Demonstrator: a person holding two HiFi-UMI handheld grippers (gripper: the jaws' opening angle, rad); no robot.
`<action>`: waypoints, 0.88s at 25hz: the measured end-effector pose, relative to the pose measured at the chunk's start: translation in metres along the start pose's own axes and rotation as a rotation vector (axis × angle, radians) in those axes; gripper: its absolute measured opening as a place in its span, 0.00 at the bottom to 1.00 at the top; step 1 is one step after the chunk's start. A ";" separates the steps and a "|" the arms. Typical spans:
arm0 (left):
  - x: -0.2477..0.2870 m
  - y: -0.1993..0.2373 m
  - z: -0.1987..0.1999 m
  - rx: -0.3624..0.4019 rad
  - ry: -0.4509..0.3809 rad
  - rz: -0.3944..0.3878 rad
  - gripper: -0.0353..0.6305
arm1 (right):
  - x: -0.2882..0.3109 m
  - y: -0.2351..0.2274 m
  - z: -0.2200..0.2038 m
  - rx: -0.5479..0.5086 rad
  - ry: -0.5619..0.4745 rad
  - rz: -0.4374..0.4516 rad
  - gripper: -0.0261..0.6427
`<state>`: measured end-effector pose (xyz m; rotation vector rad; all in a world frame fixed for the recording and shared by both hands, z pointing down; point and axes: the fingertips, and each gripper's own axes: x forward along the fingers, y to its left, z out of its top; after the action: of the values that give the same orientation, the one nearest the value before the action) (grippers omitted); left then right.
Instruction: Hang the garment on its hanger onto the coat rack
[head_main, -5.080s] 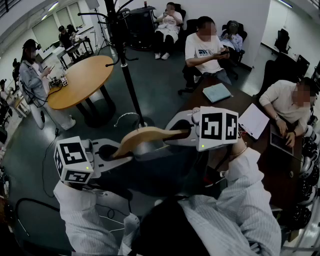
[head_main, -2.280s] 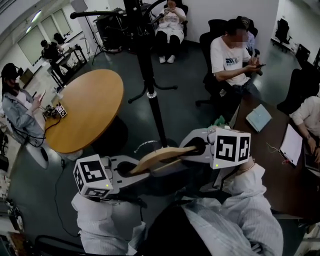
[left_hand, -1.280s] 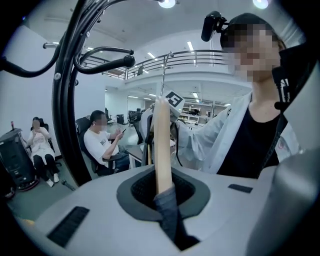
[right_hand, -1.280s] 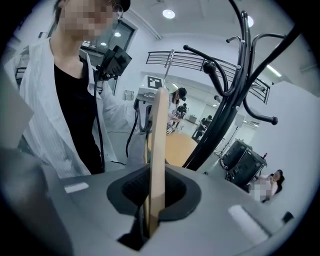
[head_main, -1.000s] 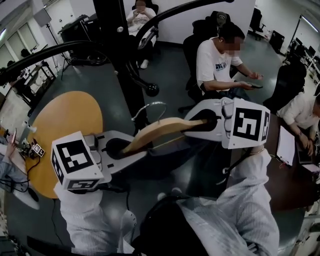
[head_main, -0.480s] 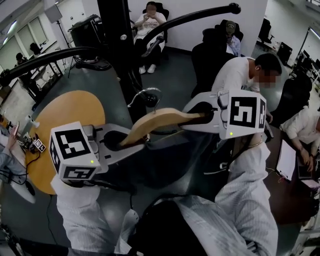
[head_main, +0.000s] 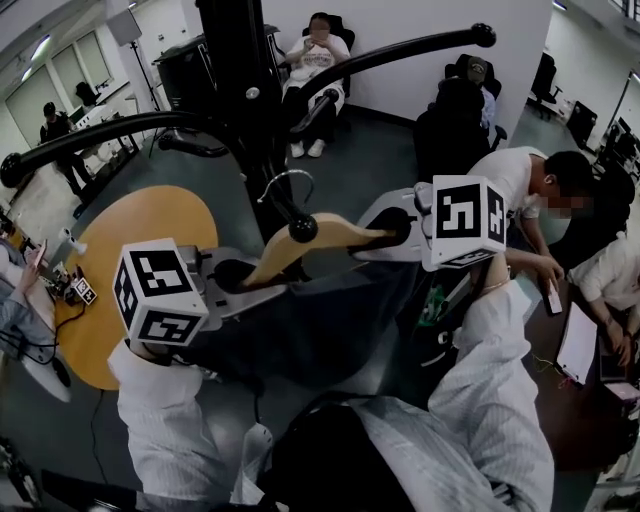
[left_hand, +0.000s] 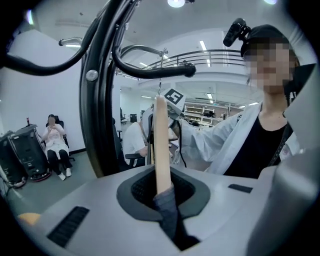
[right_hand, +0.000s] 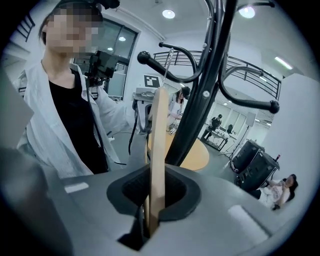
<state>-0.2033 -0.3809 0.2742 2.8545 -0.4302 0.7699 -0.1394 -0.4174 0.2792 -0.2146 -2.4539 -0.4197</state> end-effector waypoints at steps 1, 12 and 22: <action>0.000 0.004 -0.005 -0.009 0.003 0.005 0.08 | 0.005 -0.003 -0.003 0.006 0.001 0.007 0.07; 0.008 0.021 -0.036 -0.075 0.037 0.009 0.08 | 0.039 -0.014 -0.025 0.048 0.021 0.054 0.07; 0.006 0.026 -0.040 -0.032 0.012 0.036 0.08 | 0.042 -0.021 -0.026 -0.010 -0.020 -0.039 0.09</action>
<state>-0.2250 -0.3977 0.3132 2.8183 -0.4889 0.7787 -0.1636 -0.4443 0.3192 -0.1763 -2.4790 -0.4481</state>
